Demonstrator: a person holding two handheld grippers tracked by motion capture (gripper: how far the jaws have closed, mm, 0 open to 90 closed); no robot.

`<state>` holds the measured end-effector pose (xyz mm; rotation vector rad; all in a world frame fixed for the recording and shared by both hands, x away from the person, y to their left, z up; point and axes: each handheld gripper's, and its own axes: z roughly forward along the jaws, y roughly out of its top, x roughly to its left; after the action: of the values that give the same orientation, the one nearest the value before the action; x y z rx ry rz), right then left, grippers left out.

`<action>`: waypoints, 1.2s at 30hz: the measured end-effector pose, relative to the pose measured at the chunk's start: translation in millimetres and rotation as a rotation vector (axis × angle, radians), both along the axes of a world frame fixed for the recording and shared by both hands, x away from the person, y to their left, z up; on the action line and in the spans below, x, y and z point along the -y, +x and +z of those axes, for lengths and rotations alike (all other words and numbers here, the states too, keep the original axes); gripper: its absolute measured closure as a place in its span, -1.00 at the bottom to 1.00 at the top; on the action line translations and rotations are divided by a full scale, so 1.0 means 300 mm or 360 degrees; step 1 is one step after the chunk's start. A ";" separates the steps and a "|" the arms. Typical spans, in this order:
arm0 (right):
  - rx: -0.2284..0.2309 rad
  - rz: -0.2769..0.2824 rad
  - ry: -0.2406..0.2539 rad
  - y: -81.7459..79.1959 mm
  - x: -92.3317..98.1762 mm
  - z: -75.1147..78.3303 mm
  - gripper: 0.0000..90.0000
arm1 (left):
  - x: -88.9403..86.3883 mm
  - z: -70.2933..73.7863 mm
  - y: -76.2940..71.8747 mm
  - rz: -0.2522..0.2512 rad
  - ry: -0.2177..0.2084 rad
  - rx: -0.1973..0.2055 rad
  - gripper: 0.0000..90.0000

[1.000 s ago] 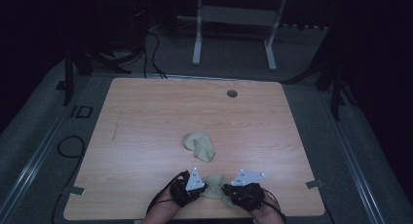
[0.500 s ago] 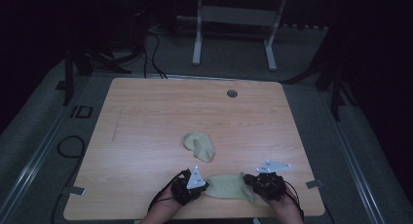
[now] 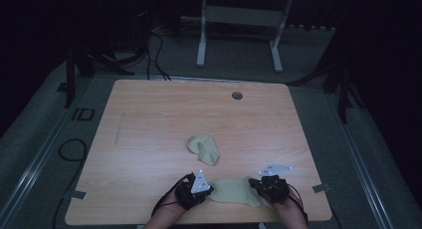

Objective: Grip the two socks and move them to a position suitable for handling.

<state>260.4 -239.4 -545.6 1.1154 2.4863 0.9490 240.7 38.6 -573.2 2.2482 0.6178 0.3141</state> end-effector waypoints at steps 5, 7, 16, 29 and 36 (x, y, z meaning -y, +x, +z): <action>-0.0023 -0.0035 -0.0037 0.014 0.018 -0.027 0.98 | 0.005 0.001 0.003 -0.0001 0.0005 -0.0002 0.98; -0.0018 -0.0047 -0.0044 0.015 0.023 -0.026 0.99 | 0.010 0.001 0.003 0.0002 0.0002 -0.0003 0.98; -0.0016 -0.0116 -0.0042 0.032 0.081 -0.025 0.96 | 0.052 0.003 0.020 -0.0031 0.0005 -0.0007 0.98; 0.0025 -0.0126 0.0036 0.020 0.070 0.026 0.68 | 0.025 0.033 0.017 0.0044 -0.0108 -0.0050 0.26; 0.0060 -0.0091 0.0059 0.060 0.027 0.076 0.35 | -0.018 0.060 -0.037 0.0066 -0.0127 -0.0051 0.08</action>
<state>278.3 -247.4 -522.9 1.1624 2.4028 0.9941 229.7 43.9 -555.3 2.1697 0.6832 0.2697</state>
